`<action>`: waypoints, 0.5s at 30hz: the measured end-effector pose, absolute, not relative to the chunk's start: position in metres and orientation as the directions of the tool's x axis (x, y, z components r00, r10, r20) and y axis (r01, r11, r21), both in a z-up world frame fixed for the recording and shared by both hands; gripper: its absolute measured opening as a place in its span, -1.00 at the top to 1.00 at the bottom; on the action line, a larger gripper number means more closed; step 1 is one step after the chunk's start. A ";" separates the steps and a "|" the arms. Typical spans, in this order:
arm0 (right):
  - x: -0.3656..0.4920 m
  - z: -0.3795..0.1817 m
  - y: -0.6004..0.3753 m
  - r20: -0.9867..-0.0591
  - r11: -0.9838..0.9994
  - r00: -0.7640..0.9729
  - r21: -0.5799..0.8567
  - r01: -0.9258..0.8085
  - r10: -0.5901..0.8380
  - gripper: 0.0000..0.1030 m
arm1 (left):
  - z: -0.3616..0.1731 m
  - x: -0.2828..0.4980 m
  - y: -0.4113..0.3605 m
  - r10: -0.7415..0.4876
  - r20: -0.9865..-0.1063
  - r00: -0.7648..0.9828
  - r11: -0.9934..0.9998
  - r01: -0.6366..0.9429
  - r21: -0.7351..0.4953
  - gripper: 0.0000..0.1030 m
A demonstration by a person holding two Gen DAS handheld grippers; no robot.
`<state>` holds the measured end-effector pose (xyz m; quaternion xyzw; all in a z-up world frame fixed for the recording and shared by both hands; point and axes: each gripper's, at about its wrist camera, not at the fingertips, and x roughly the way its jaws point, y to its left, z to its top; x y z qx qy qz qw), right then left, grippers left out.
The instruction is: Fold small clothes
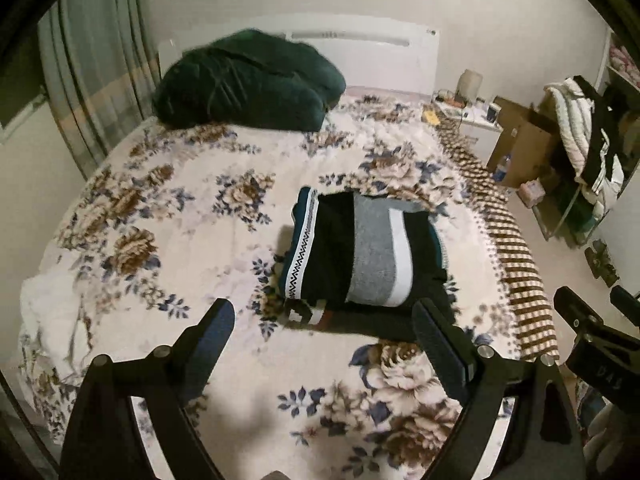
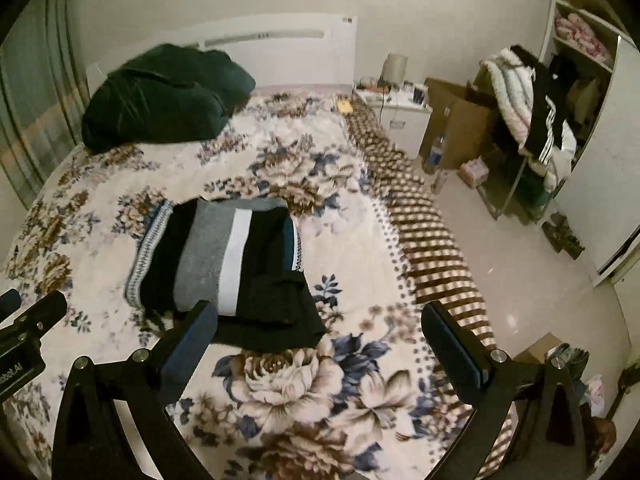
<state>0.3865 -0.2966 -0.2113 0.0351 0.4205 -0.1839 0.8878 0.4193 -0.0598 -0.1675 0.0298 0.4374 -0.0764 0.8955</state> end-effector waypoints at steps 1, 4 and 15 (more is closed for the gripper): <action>0.376 -0.200 -0.294 -0.752 0.931 0.587 -0.095 0.354 -0.300 -1.00 | -0.157 0.409 -0.060 -0.116 -0.786 0.607 0.986 0.169 -0.015 -0.76; 0.336 -0.160 -0.283 -0.727 0.932 0.616 -0.095 0.350 -0.305 -1.00 | -0.132 0.379 -0.061 -0.118 -0.773 0.624 0.983 0.183 -0.002 -0.76; 0.204 -0.043 -0.249 -0.646 0.935 0.696 -0.081 0.345 -0.313 -1.00 | -0.053 0.286 -0.053 -0.128 -0.718 0.684 0.981 0.193 0.009 -0.76</action>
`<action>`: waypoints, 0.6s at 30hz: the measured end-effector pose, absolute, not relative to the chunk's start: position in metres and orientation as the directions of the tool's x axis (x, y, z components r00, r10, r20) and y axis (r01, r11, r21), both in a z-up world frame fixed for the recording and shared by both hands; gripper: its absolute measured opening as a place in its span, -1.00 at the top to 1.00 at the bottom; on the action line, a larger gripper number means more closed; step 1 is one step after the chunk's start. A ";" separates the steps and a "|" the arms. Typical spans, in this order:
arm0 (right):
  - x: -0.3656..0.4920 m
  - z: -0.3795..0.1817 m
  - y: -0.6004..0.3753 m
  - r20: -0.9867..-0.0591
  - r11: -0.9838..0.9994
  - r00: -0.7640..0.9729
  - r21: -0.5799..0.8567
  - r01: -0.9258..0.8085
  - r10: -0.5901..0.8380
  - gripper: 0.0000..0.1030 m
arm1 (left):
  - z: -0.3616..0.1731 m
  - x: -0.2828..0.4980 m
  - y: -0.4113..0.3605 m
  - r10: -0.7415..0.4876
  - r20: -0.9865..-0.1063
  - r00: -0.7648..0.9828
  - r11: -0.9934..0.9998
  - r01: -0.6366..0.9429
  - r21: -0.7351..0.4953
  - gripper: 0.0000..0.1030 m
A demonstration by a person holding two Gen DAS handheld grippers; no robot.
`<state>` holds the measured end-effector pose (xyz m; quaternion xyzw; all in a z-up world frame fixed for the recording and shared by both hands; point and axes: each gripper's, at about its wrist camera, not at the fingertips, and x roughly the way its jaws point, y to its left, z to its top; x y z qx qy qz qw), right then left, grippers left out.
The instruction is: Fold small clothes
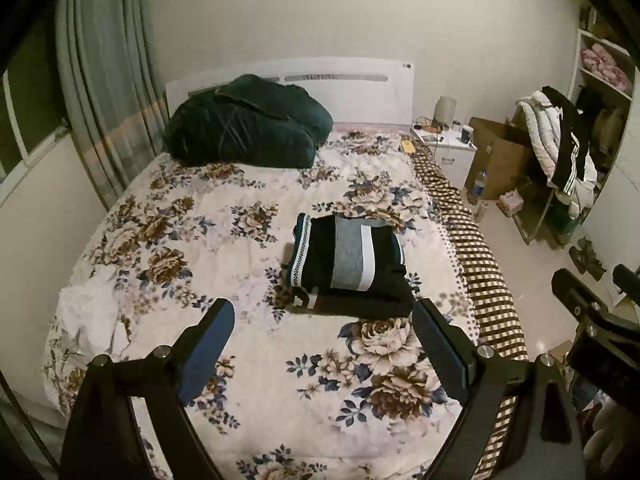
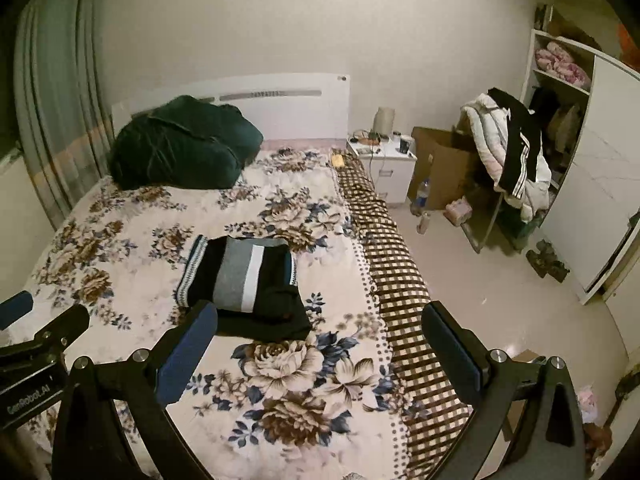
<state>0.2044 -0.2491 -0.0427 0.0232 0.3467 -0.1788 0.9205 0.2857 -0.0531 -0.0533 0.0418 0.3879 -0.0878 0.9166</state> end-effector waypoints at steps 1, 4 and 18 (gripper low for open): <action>0.194 -0.034 -0.246 -0.644 0.937 0.701 -0.077 0.341 -0.308 -1.00 | -0.046 0.279 -0.051 -0.130 -0.710 0.692 0.982 0.189 0.005 -0.76; 0.169 -0.015 -0.238 -0.632 0.940 0.715 -0.067 0.333 -0.298 -1.00 | -0.030 0.262 -0.046 -0.125 -0.684 0.719 0.984 0.180 0.010 -0.76; 0.115 0.038 -0.217 -0.584 0.954 0.763 -0.073 0.289 -0.276 -1.00 | -0.002 0.220 -0.035 -0.087 -0.618 0.781 0.991 0.132 0.027 -0.98</action>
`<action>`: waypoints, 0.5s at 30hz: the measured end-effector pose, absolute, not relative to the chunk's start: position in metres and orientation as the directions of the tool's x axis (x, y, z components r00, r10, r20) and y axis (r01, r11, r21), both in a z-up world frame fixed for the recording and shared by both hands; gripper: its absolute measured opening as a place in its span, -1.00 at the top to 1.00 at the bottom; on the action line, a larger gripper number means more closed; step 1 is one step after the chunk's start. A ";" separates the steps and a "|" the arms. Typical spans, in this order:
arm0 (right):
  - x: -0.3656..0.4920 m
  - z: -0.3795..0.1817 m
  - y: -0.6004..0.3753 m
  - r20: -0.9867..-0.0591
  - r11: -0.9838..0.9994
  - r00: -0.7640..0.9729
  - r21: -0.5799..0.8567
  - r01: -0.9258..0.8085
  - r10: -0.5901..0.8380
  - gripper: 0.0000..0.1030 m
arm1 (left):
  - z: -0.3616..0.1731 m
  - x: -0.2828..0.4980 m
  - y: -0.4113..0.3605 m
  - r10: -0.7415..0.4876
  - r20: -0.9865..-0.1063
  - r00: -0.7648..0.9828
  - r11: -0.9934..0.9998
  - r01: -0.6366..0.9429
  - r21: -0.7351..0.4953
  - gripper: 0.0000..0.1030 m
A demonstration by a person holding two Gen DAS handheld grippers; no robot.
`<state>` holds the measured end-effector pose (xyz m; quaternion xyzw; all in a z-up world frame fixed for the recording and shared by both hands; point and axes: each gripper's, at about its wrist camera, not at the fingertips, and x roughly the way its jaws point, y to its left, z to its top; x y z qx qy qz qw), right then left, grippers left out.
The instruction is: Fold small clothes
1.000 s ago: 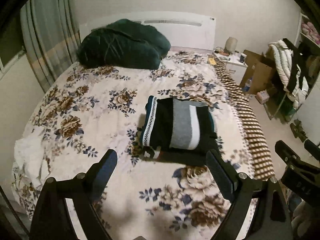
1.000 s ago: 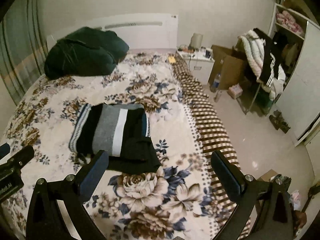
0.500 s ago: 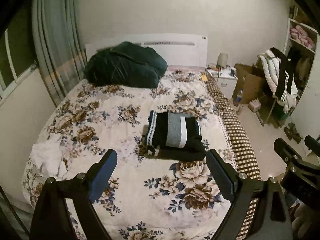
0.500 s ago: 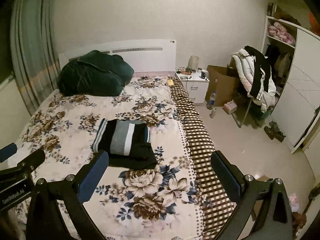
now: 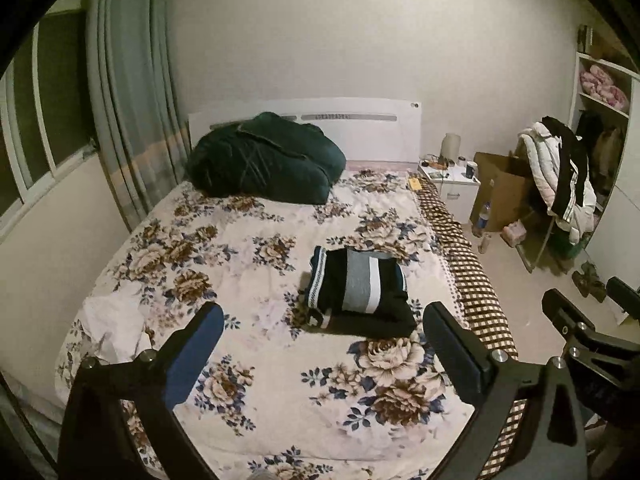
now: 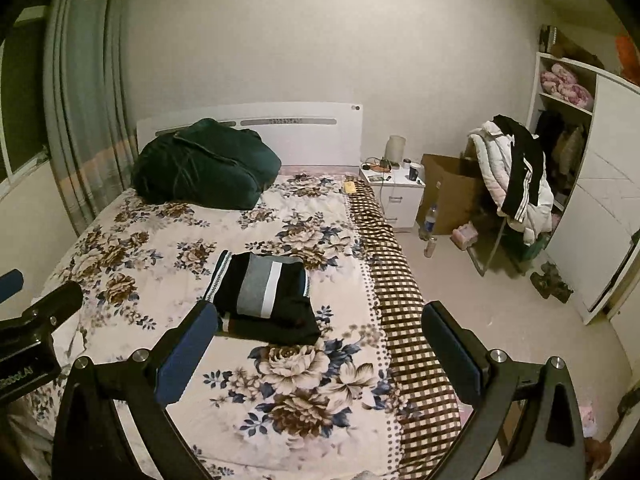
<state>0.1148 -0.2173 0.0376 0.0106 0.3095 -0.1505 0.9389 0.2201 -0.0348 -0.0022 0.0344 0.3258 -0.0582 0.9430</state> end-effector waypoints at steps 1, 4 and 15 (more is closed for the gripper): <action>0.115 0.039 -0.218 -0.582 0.955 0.764 -0.074 0.289 -0.276 -1.00 | -0.002 0.219 -0.034 -0.086 -0.619 0.780 0.991 0.129 0.025 -0.98; 0.115 0.040 -0.219 -0.581 0.955 0.766 -0.072 0.288 -0.275 -1.00 | -0.001 0.216 -0.034 -0.079 -0.618 0.782 0.992 0.120 0.024 -0.98; 0.110 0.043 -0.224 -0.592 0.955 0.760 -0.061 0.289 -0.268 -1.00 | -0.003 0.205 -0.034 -0.068 -0.635 0.769 0.993 0.111 0.029 -0.98</action>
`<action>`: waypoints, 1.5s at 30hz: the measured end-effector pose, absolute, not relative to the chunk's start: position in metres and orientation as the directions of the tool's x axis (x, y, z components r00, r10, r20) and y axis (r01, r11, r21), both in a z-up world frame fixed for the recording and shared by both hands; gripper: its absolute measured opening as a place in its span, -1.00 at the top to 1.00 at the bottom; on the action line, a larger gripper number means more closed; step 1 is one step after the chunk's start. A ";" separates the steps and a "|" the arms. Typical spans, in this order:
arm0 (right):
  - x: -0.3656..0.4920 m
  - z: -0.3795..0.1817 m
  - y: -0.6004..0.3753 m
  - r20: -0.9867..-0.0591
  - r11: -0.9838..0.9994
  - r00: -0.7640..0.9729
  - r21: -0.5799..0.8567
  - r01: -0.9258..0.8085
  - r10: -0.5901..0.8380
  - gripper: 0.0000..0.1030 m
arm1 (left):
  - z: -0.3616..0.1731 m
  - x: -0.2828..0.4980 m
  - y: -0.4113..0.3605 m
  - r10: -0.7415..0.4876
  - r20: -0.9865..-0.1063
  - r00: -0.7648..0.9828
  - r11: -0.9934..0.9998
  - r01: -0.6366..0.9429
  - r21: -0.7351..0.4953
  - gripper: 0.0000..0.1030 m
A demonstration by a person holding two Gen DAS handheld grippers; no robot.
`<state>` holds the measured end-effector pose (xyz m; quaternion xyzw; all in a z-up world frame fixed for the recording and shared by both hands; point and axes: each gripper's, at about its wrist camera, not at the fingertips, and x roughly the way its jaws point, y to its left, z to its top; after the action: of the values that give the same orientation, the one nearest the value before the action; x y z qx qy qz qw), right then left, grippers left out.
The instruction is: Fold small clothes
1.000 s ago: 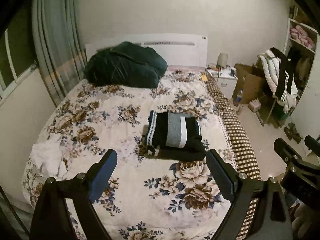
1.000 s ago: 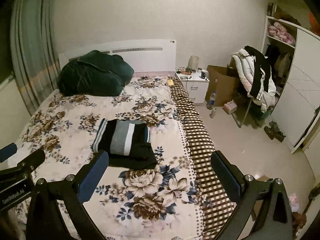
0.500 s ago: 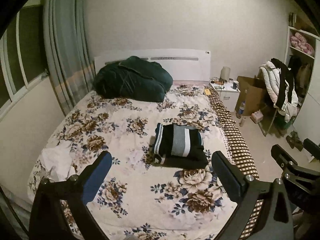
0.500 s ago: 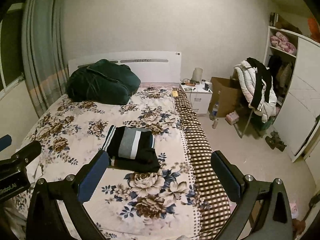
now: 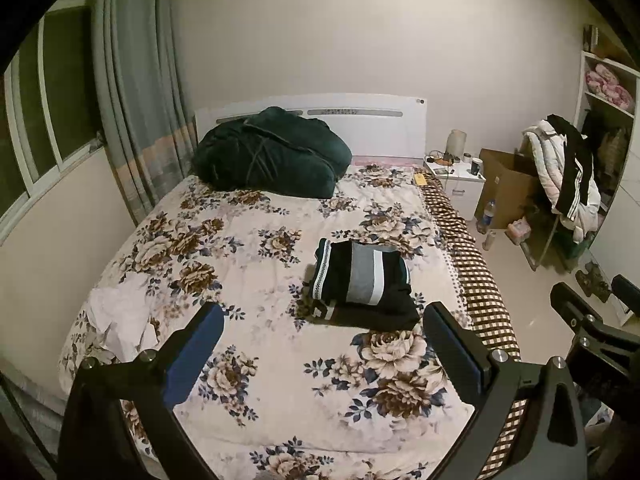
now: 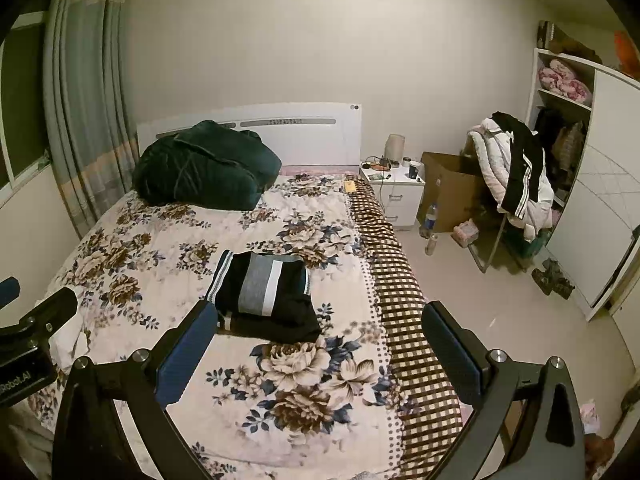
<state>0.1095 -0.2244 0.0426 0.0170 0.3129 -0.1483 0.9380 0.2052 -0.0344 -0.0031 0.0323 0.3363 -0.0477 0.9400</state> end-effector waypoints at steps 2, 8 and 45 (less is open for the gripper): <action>0.107 0.041 -0.225 -0.596 0.955 0.757 -0.058 0.291 -0.267 -1.00 | -0.004 0.204 -0.036 -0.065 -0.635 0.770 0.993 0.110 0.031 -0.98; 0.100 0.036 -0.225 -0.604 0.956 0.753 -0.056 0.286 -0.261 -1.00 | -0.006 0.201 -0.037 -0.059 -0.645 0.762 0.994 0.106 0.035 -0.98; 0.095 0.029 -0.217 -0.609 0.960 0.752 -0.055 0.275 -0.251 -1.00 | -0.008 0.201 -0.031 -0.059 -0.642 0.765 0.993 0.110 0.041 -0.98</action>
<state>0.0952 -0.2175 0.0294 0.0191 0.3226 -0.1405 0.9359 0.2007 -0.0312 -0.0079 0.0382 0.3399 -0.0450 0.9386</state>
